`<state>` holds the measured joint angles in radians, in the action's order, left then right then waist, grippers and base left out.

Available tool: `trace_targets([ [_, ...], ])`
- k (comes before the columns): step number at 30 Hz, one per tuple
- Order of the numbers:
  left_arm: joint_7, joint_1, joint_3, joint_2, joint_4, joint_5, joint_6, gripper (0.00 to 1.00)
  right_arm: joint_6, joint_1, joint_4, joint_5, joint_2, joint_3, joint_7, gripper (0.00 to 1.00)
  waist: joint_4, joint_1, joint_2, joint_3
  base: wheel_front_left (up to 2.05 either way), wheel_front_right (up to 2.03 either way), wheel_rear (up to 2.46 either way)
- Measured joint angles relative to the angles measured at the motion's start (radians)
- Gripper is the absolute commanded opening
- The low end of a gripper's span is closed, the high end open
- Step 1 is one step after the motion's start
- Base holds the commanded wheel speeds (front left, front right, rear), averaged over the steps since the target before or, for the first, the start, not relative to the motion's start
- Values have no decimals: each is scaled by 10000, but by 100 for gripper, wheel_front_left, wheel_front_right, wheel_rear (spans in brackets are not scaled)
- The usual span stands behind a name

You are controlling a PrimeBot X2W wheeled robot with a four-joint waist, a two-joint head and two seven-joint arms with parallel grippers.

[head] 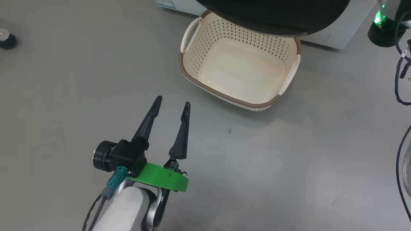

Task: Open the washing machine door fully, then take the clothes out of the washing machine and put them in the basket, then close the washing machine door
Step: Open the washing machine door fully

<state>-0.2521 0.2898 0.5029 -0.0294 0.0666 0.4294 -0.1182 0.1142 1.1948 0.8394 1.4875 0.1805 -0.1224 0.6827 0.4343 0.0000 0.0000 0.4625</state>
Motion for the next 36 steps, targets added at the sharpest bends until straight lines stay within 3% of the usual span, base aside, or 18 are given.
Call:
trace_targets([
  [20,0,-43,-2,-2,17,-174,-2,100,-109,-293,52,81,-130,-4,86,0,-95,0,0,-229,0,0,0],
  [24,0,-46,-8,-2,21,-188,-2,100,-447,-361,-63,-180,-69,104,-245,0,-122,0,0,-260,0,0,0],
  [29,0,-71,-130,-4,98,-192,-2,100,-1191,-404,-299,-1051,460,454,-949,0,-154,0,0,-399,0,0,0],
  [30,0,-71,-130,-4,98,-192,-2,100,-1191,-404,-299,-1051,460,454,-949,0,-154,0,0,-399,0,0,0],
  [36,0,-311,-196,-6,320,-224,-2,100,-2197,-1046,-483,-1835,759,961,-1467,0,-196,0,0,-741,0,0,0],
])
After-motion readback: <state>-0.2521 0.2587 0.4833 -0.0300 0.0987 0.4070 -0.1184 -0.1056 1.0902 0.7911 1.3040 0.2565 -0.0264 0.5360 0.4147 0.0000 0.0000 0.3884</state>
